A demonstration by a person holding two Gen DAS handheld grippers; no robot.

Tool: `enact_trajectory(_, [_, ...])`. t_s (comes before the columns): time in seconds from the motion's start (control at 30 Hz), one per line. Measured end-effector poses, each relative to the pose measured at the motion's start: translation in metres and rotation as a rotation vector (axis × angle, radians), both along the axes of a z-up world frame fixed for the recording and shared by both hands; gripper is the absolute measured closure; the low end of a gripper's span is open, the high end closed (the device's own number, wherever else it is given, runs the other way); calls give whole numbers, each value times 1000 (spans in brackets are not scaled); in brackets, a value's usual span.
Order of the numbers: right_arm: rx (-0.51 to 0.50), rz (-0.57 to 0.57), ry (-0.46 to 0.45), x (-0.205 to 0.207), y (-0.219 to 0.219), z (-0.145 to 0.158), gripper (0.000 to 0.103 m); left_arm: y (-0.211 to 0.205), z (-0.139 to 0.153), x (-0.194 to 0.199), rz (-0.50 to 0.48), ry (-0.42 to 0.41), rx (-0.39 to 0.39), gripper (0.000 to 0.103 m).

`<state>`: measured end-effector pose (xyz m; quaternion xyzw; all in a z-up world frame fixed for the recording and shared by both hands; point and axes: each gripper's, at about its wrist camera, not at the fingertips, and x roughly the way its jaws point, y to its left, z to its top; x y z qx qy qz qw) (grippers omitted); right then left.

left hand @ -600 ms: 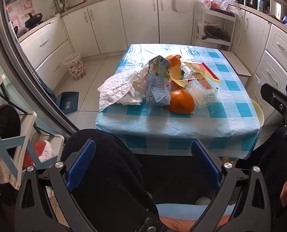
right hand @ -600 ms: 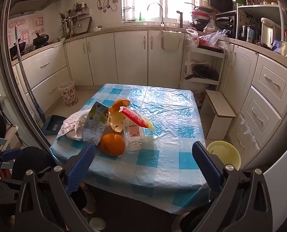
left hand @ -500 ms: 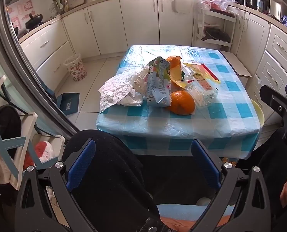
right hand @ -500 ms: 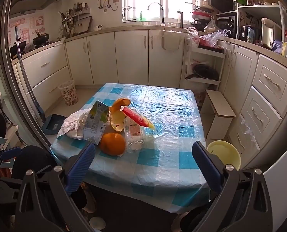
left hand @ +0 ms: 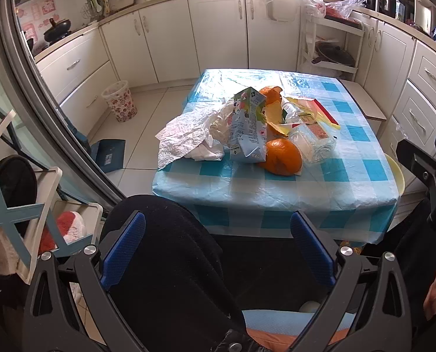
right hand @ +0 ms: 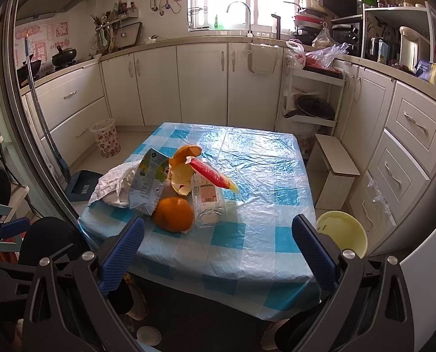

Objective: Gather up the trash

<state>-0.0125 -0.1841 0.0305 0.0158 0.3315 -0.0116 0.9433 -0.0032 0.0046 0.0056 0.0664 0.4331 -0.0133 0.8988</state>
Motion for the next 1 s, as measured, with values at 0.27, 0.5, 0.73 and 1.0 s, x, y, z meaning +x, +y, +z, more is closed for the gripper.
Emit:
enact_trajectory(0.27, [15, 16, 3, 0, 2, -2, 6, -2, 3, -4, 1, -32, 38, 8])
enact_trajectory(0.5, [20, 32, 15, 2, 6, -5, 6, 0, 0, -4, 6, -36, 49, 8])
enact_trajectory(0.73, [26, 41, 21, 3, 7, -7, 6, 1, -1, -4, 6, -38, 54, 8])
enact_trajectory(1.0, [33, 45, 20, 2, 7, -8, 6, 3, -2, -3, 5, -35, 53, 8])
